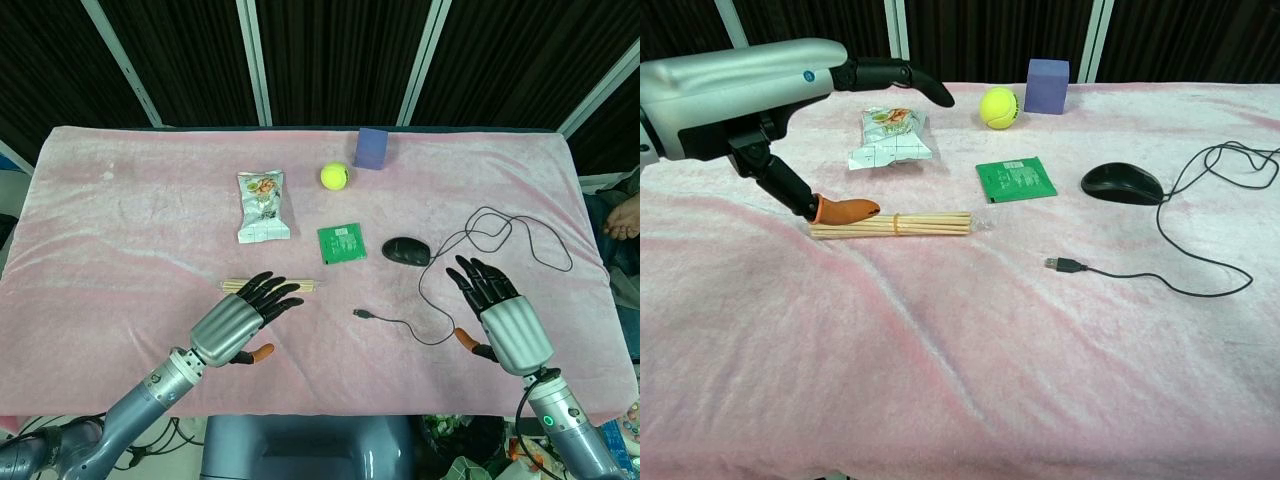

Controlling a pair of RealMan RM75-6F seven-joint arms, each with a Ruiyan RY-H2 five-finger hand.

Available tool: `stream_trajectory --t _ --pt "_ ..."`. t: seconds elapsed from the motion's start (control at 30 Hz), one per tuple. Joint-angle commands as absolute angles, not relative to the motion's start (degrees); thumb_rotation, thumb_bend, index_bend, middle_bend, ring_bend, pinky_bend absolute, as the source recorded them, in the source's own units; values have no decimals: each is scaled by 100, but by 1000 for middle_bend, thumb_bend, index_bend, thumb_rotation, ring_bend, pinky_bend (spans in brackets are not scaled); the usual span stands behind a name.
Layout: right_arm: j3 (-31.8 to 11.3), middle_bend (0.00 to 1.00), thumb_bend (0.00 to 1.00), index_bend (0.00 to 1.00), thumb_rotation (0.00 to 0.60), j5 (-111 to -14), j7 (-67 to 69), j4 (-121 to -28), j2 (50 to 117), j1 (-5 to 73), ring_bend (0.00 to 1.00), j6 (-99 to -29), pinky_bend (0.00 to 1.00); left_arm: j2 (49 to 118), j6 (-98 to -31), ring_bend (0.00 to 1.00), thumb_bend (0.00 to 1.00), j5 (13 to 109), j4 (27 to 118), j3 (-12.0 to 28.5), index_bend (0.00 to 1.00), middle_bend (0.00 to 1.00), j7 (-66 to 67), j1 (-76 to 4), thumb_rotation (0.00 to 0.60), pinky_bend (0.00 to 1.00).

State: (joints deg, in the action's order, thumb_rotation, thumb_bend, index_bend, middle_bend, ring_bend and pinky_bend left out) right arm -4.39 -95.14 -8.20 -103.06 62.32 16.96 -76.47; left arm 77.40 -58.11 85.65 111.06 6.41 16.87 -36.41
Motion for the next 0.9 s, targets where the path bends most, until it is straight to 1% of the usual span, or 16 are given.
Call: stream_trajectory --t 0.03,0.43,0.9 --pt "-410 0 174 0 600 -9516 -852 -10345 6211 1685 64 -7646 141 7734 -5827 0 313 8594 11122 616 133 69 1703 -3647 600 0" --pt "-397 0 174 0 600 -9426 -937 -10383 6093 1616 64 -7736 141 7554 -5968 0 313 8708 11199 583 132 69 1757 -3649 600 0" --pt "-396 0 175 0 600 -9436 -1041 -10421 6062 1518 64 -7941 141 7525 -6034 0 313 8648 11264 592 133 69 1810 -3697 600 0"
